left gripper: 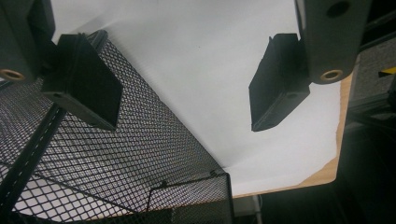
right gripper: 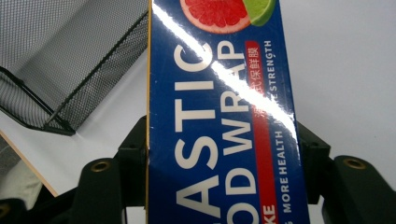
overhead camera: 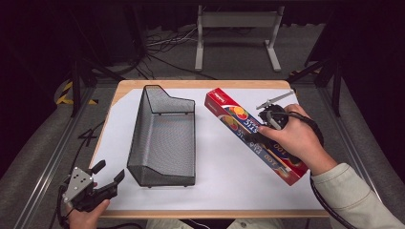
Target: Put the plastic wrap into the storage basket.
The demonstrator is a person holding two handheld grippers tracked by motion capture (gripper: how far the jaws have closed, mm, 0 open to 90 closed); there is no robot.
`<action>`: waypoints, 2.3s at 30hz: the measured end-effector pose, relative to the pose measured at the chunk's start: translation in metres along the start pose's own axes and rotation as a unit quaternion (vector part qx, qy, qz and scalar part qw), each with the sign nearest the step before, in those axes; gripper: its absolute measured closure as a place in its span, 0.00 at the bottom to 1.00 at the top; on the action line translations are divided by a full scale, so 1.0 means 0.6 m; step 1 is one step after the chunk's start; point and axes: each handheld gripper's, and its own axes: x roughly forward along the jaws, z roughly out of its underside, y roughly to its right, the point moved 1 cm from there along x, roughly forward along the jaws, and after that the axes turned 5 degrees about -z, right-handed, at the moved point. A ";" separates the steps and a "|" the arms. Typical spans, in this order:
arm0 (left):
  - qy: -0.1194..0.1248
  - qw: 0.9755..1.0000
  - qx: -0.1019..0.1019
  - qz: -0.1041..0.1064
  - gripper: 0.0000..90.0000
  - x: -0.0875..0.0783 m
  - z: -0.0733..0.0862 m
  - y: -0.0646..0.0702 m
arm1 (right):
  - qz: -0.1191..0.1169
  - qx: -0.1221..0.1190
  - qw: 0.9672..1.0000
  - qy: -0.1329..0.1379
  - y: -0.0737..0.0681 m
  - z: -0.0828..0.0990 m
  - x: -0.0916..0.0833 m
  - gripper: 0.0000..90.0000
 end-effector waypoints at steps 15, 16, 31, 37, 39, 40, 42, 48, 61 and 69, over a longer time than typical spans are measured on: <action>0.003 1.000 -0.004 0.000 0.30 -0.001 0.001 -0.002 | -0.003 -0.017 0.999 0.033 -0.060 -0.063 0.029 0.44; 0.004 1.000 -0.004 0.001 0.30 0.000 0.000 -0.002 | -0.002 -0.017 0.999 0.035 -0.065 -0.068 0.031 0.44; 0.004 1.000 -0.002 0.009 0.30 0.008 -0.002 -0.002 | 0.001 -0.018 0.999 0.038 -0.138 -0.132 0.062 0.44; 0.006 1.000 -0.004 0.009 0.30 0.008 -0.002 -0.003 | -0.012 -0.017 0.999 0.048 -0.156 -0.149 0.082 0.44; 0.006 1.000 -0.004 0.010 0.30 0.008 -0.002 -0.003 | -0.015 -0.010 0.999 0.046 -0.162 -0.152 0.090 0.44; 0.006 1.000 -0.003 0.009 0.30 0.009 -0.002 -0.004 | -0.018 -0.008 0.999 0.045 -0.164 -0.154 0.093 0.44; 0.005 1.000 -0.004 0.010 0.30 0.009 -0.002 -0.003 | -0.023 0.001 0.999 0.045 -0.171 -0.158 0.101 0.44; 0.007 1.000 -0.003 0.010 0.30 0.009 -0.001 -0.003 | -0.038 0.018 0.998 0.039 -0.189 -0.166 0.124 0.44; 0.008 1.000 -0.003 0.011 0.30 0.008 -0.001 -0.003 | -0.036 0.045 0.998 0.008 -0.200 -0.173 0.178 0.44; 0.006 1.000 -0.001 0.013 0.30 0.009 -0.001 -0.004 | -0.036 0.057 0.998 0.001 -0.204 -0.168 0.215 0.44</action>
